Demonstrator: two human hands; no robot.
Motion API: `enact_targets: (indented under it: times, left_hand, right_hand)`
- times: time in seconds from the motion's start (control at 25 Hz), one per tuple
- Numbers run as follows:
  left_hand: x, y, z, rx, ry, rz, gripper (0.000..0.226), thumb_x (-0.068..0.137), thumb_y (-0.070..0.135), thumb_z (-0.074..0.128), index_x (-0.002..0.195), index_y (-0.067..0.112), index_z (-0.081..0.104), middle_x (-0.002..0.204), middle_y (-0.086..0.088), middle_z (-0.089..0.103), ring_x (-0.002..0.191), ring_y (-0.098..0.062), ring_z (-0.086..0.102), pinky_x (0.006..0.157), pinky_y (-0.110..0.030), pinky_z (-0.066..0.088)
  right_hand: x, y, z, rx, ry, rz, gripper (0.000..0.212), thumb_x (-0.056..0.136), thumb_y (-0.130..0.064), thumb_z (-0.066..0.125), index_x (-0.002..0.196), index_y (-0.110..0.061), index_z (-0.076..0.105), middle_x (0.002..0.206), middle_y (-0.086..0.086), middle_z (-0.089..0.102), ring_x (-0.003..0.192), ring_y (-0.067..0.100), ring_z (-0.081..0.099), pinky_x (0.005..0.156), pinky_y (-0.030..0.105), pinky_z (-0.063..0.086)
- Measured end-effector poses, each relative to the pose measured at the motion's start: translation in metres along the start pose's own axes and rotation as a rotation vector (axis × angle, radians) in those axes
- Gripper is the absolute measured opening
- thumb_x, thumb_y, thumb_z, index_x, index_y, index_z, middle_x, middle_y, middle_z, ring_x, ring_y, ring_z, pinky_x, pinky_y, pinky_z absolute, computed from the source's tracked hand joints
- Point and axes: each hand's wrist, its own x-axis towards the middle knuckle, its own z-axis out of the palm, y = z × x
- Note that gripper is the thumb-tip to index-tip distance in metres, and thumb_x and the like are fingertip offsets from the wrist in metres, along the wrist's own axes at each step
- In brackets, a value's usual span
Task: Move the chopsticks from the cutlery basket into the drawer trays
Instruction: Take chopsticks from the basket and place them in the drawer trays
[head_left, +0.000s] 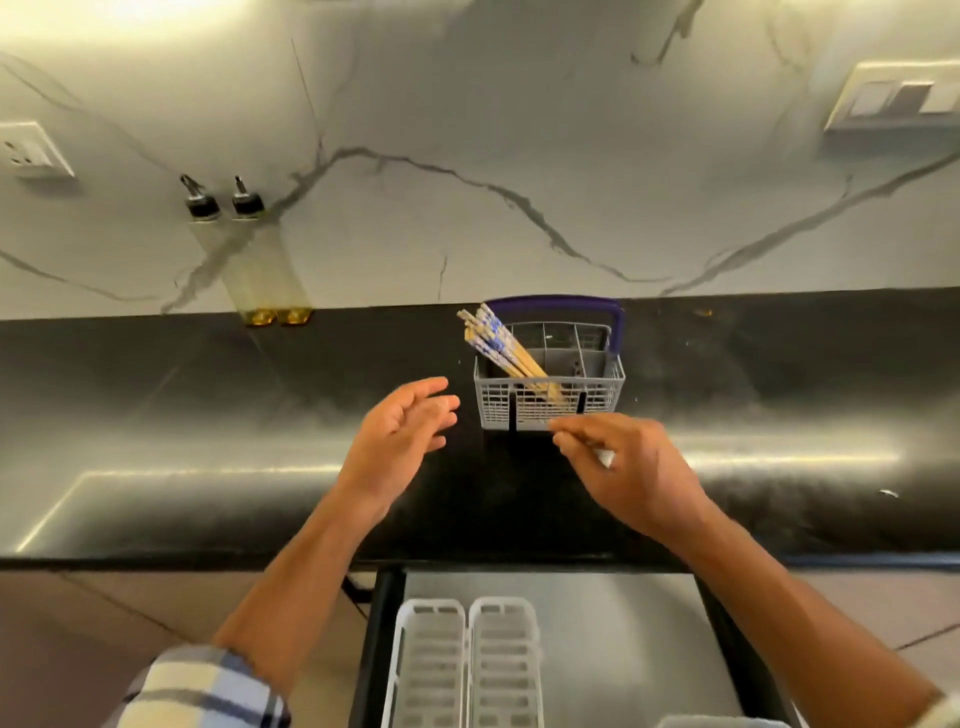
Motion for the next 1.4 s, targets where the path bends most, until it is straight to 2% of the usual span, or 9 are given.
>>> enact_targets:
  times: [0.08, 0.2, 0.36, 0.48, 0.68, 0.92, 1.08, 1.24, 1.4]
  left_hand:
    - [0.024, 0.008, -0.011, 0.013, 0.029, 0.009, 0.028, 0.097, 0.018, 0.056, 0.125, 0.021, 0.059, 0.111, 0.000, 0.071, 0.109, -0.020, 0.068, 0.091, -0.040, 0.056]
    - [0.042, 0.016, -0.031, 0.059, 0.035, 0.036, 0.030, 0.096, 0.018, 0.057, 0.127, 0.018, 0.057, 0.110, -0.004, 0.069, 0.103, -0.020, 0.068, 0.089, -0.041, 0.055]
    - [0.055, 0.007, -0.055, 0.107, -0.012, 0.088, 0.031, 0.088, 0.034, 0.059, 0.117, 0.024, 0.057, 0.108, -0.001, 0.067, 0.094, -0.015, 0.066, 0.082, -0.034, 0.053]
    - [0.061, 0.000, -0.056, 0.192, -0.036, 0.151, 0.043, 0.089, 0.042, 0.054, 0.127, 0.021, 0.054, 0.118, -0.001, 0.066, 0.104, -0.015, 0.066, 0.085, -0.029, 0.056]
    - [0.076, -0.009, -0.042, 0.154, -0.060, 0.124, 0.053, 0.091, 0.042, 0.056, 0.138, 0.017, 0.048, 0.121, 0.002, 0.064, 0.104, -0.010, 0.066, 0.086, -0.028, 0.057]
    - [0.111, -0.018, -0.012, 0.163, 0.043, 0.028, 0.065, 0.079, 0.049, 0.060, 0.136, 0.019, 0.051, 0.123, 0.002, 0.064, 0.109, -0.012, 0.064, 0.098, -0.039, 0.053]
    - [0.118, -0.039, 0.017, 0.252, 0.057, -0.049, 0.058, 0.082, 0.047, 0.061, 0.131, 0.017, 0.055, 0.116, 0.000, 0.066, 0.104, -0.016, 0.065, 0.094, -0.042, 0.055]
    - [0.122, -0.056, 0.035, 0.190, -0.026, -0.102, 0.066, 0.081, 0.049, 0.067, 0.134, 0.013, 0.052, 0.116, -0.001, 0.067, 0.105, -0.016, 0.065, 0.095, -0.041, 0.054]
    - [0.135, -0.059, 0.045, 0.110, 0.005, -0.132, 0.072, 0.076, 0.049, 0.069, 0.135, 0.012, 0.053, 0.119, -0.003, 0.068, 0.107, -0.018, 0.066, 0.097, -0.042, 0.053]
  right_hand:
    - [0.029, -0.004, -0.001, -0.027, 0.041, 0.064, 0.023, 0.094, -0.026, 0.062, 0.115, -0.024, 0.073, 0.102, 0.000, 0.076, 0.080, 0.006, 0.068, 0.073, 0.007, 0.053]
    - [0.055, -0.010, 0.002, -0.120, 0.043, 0.106, 0.024, 0.095, -0.026, 0.059, 0.114, -0.024, 0.072, 0.084, 0.005, 0.075, 0.069, 0.016, 0.067, 0.070, 0.032, 0.058]
    - [0.059, -0.006, 0.023, -0.115, 0.071, 0.085, 0.027, 0.092, -0.024, 0.057, 0.114, -0.019, 0.073, 0.093, -0.005, 0.072, 0.082, 0.008, 0.067, 0.081, 0.020, 0.053]
    - [0.057, -0.003, 0.022, -0.118, 0.058, 0.076, 0.030, 0.093, -0.028, 0.055, 0.116, -0.017, 0.071, 0.097, -0.009, 0.067, 0.083, 0.005, 0.064, 0.079, 0.012, 0.051]
    - [0.063, 0.004, 0.023, -0.100, 0.076, 0.120, 0.028, 0.092, -0.025, 0.057, 0.114, -0.018, 0.072, 0.096, -0.010, 0.068, 0.080, 0.003, 0.063, 0.073, 0.004, 0.046]
    - [0.094, 0.029, 0.027, -0.039, 0.133, 0.216, 0.032, 0.090, -0.028, 0.060, 0.118, -0.017, 0.070, 0.104, -0.001, 0.074, 0.091, 0.009, 0.068, 0.088, 0.024, 0.056]
    - [0.116, 0.046, 0.038, -0.053, 0.008, 0.257, 0.039, 0.091, -0.028, 0.062, 0.128, -0.015, 0.064, 0.116, 0.000, 0.070, 0.101, 0.011, 0.066, 0.093, 0.027, 0.052]
    - [0.134, 0.055, 0.046, -0.059, -0.074, 0.264, 0.047, 0.093, -0.028, 0.060, 0.138, -0.016, 0.053, 0.131, 0.002, 0.062, 0.113, 0.016, 0.061, 0.096, 0.030, 0.050]
    - [0.151, 0.059, 0.052, -0.041, -0.167, 0.259, 0.050, 0.096, -0.025, 0.058, 0.144, -0.016, 0.046, 0.144, 0.004, 0.054, 0.126, 0.020, 0.055, 0.100, 0.030, 0.045]
